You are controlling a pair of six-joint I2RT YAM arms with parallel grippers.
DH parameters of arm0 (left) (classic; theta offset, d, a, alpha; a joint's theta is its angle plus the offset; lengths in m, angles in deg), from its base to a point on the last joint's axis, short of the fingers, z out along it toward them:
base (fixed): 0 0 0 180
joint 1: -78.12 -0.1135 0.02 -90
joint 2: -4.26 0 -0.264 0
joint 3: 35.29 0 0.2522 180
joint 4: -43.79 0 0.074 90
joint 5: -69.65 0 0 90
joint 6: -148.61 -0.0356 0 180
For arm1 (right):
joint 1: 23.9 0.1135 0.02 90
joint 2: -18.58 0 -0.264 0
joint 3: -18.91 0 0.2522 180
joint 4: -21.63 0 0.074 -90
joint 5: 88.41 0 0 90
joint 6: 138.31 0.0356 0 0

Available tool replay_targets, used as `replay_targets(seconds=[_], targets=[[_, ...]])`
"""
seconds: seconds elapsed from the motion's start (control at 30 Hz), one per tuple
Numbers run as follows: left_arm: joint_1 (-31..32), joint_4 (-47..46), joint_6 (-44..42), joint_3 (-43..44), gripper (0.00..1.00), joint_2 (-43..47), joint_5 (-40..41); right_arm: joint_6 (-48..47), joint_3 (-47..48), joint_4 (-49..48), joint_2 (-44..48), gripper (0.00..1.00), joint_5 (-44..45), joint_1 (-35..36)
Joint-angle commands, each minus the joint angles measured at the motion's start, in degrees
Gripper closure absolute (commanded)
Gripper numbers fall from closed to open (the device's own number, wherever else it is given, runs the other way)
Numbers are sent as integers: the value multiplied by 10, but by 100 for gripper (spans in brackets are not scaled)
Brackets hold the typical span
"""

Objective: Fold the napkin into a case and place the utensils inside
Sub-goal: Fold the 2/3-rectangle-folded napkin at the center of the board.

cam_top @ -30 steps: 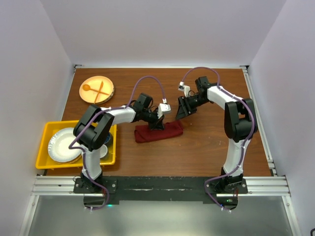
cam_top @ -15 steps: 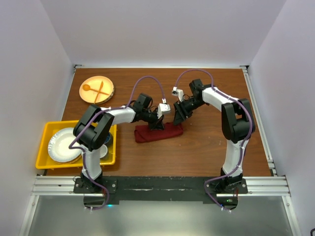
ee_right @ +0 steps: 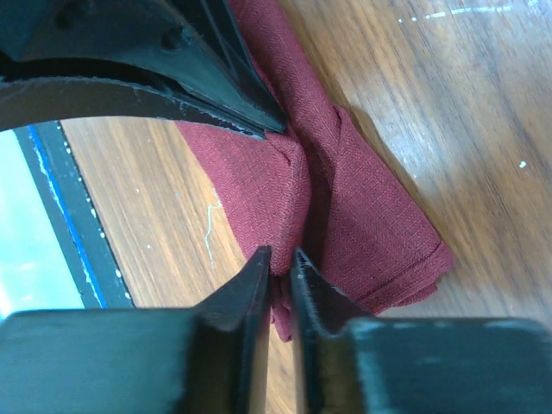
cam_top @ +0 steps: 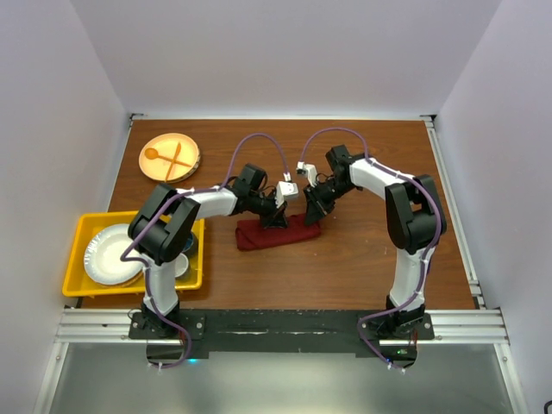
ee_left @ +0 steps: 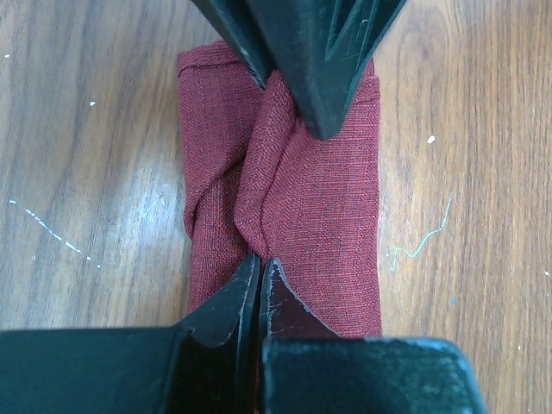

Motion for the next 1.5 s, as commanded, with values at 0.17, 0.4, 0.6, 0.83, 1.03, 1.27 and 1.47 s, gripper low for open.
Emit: replay_targets(seconds=[0.17,0.4,0.6,0.83,1.03,1.27,1.47], targets=[[-2,-83,11,-57,66,72,-8,0,-13,-28,41,100,9,5],[11,-161,40,-73,46,101,14,4,-19,-30,48,100,-3,4],[38,-170,30,-65,39,82,29,7,-17,-30,50,100,-13,5],[55,-216,56,-68,43,61,48,5,-22,-30,53,100,-23,4],[62,-218,62,-69,57,50,65,-5,-19,-20,54,100,-30,2],[62,-186,66,-53,91,43,52,-12,-17,-13,52,100,-41,1],[62,-198,92,-56,76,46,58,-16,-16,-10,50,100,-48,0]])
